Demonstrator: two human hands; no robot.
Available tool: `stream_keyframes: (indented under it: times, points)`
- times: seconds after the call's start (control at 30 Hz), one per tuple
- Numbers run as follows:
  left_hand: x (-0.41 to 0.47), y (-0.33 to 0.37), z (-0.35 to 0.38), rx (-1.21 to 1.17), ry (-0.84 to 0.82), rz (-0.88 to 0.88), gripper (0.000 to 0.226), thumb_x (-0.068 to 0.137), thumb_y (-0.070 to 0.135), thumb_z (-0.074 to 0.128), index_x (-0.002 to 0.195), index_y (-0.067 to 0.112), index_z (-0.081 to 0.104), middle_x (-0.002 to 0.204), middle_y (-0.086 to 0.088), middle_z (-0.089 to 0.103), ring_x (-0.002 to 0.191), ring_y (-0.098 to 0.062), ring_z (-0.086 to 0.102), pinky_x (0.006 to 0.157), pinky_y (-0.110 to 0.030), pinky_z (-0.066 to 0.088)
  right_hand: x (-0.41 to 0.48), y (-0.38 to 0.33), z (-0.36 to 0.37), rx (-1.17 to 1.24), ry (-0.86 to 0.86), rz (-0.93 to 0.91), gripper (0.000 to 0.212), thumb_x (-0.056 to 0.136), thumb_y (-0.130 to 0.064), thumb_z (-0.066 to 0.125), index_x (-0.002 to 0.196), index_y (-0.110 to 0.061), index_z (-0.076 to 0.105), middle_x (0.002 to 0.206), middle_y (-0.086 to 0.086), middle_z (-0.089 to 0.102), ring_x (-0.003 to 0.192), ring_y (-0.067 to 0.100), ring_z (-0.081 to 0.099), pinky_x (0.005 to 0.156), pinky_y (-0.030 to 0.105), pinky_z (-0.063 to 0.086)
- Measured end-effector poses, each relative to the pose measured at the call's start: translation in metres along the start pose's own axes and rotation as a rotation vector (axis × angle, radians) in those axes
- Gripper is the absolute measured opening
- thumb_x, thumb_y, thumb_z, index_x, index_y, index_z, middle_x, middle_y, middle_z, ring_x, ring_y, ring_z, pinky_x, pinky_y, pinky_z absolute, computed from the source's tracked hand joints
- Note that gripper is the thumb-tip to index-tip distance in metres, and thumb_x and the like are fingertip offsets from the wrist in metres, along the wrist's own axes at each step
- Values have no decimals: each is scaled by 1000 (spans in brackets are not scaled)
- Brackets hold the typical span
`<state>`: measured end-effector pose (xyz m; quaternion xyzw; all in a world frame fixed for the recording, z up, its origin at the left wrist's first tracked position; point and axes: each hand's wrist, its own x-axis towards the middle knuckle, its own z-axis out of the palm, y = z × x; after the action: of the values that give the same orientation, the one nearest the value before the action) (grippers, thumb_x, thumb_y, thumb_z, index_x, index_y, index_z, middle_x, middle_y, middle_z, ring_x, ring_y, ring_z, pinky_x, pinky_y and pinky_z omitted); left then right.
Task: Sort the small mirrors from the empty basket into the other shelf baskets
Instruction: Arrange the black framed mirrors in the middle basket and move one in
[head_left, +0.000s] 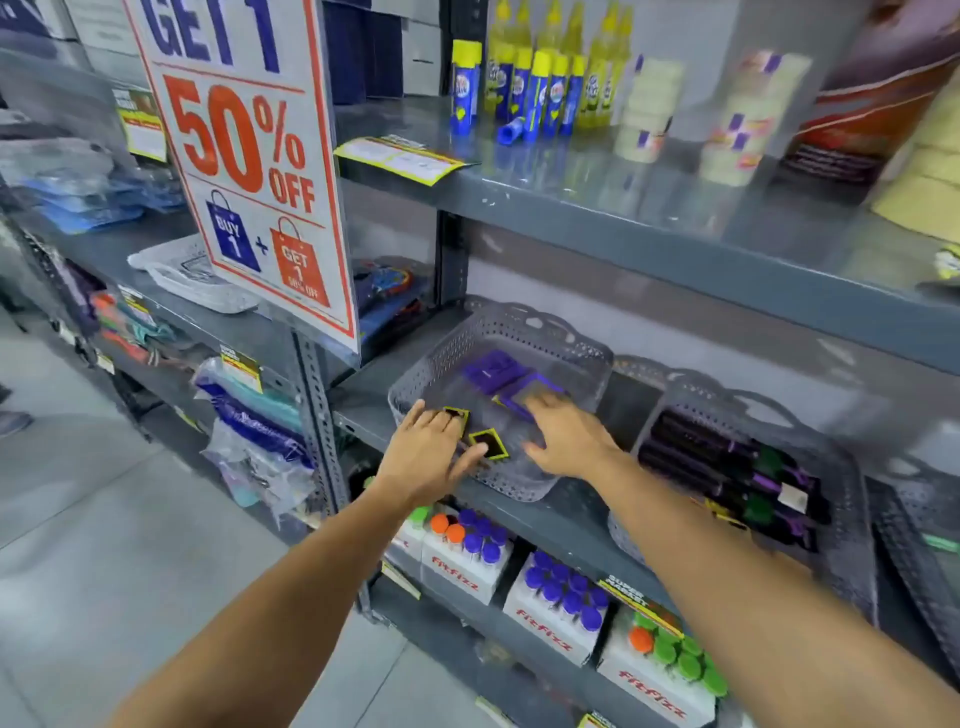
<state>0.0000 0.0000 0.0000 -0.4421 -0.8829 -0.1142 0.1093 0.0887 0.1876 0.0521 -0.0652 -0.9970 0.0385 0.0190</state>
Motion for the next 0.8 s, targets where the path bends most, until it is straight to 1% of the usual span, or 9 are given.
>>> stream_keyframes:
  times: [0.07,0.1,0.17,0.23,0.3,0.43,0.53,0.63,0.8]
  points:
    - [2,-5,7,-50,46,46,73,91,61,7,96,10,58,87,-7,64,88,-29,59,96,-42,40,18,1,12,57,-127,-14,65,85,-22,61,142,-10,32,143,14,42,129,33,42,96,40,44]
    - [4,-7,13,-48,106,60,68,92,61,9,91,12,57,82,-6,62,82,-28,57,88,-39,41,27,2,20,77,-185,-10,70,84,-22,63,144,-11,30,146,13,39,131,32,40,100,40,43]
    - [3,-9,19,-52,151,66,59,92,59,14,87,15,54,78,-3,59,74,-25,53,75,-34,35,40,1,31,100,-264,-15,77,80,-21,69,146,-12,29,150,11,36,135,30,38,108,39,38]
    - [4,-11,23,-68,189,73,51,93,55,22,86,15,53,75,-1,56,70,-23,49,70,-33,31,52,-1,40,115,-298,-33,76,78,-21,72,143,-10,33,147,12,39,134,29,39,109,38,36]
    - [3,-12,27,-103,234,72,44,93,52,28,83,15,52,73,0,53,68,-22,46,69,-33,32,59,-3,42,112,-305,-62,72,76,-21,74,138,-10,39,143,13,43,132,29,41,107,40,37]
    - [3,-12,31,-151,280,74,41,93,50,32,80,14,49,70,-1,49,66,-22,42,67,-34,33,70,1,45,128,-329,-99,75,75,-20,76,140,-14,39,144,9,44,132,26,42,107,39,38]
    - [2,-13,32,-160,279,86,40,93,48,33,78,14,48,69,-1,47,65,-22,40,66,-34,33,74,5,50,136,-318,-123,70,72,-20,78,134,-16,46,136,6,51,124,24,48,103,38,42]
    - [2,-12,30,-164,268,82,42,94,49,31,76,14,47,69,-1,47,64,-21,40,64,-34,34,75,7,53,142,-294,-131,60,70,-21,79,124,-16,54,124,5,55,113,23,53,95,38,47]
    - [2,-13,26,-139,230,85,42,93,49,31,76,15,49,68,-1,48,64,-21,42,65,-34,33,73,7,49,151,-261,-121,54,67,-26,80,114,-16,56,115,6,57,104,23,56,88,41,50]
